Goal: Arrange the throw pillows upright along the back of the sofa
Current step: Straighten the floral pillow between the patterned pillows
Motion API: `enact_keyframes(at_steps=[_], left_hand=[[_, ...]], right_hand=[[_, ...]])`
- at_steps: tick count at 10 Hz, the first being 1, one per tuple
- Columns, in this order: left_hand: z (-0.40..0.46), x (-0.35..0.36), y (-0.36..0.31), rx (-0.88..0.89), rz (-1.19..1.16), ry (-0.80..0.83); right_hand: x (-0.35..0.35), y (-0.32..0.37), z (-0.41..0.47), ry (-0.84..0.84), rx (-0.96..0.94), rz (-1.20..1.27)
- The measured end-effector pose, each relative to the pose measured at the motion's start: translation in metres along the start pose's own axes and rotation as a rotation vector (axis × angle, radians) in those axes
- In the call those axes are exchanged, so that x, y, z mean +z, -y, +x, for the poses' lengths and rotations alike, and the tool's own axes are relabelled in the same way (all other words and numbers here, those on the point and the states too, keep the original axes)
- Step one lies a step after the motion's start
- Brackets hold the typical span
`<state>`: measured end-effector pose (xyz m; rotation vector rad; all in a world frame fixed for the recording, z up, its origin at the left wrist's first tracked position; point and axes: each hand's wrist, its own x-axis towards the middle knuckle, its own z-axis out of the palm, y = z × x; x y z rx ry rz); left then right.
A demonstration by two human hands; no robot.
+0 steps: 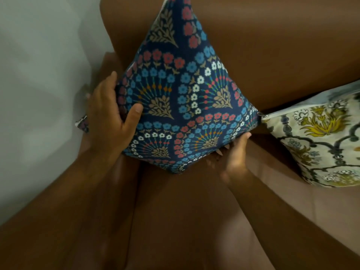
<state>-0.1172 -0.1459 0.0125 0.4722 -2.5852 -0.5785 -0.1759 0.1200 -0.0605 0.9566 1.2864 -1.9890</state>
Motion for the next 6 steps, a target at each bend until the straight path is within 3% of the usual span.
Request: enact_keyframes(at_steps=[1, 4, 6], left_hand=[[-0.009, 0.005, -0.006, -0.045, 0.084, -0.018], [-0.004, 0.047, 0.012, -0.095, 0.128, -0.019], [-0.027, -0.013, -0.014, -0.293, 0.277, 0.132]], right_hand=[[0.001, -0.008, -0.019, 0.013, -0.153, 0.027], [0.046, -0.018, 0.025, -0.172, -0.337, 0.072], [0.009, 0.010, -0.043, -0.112, -0.511, -0.533]])
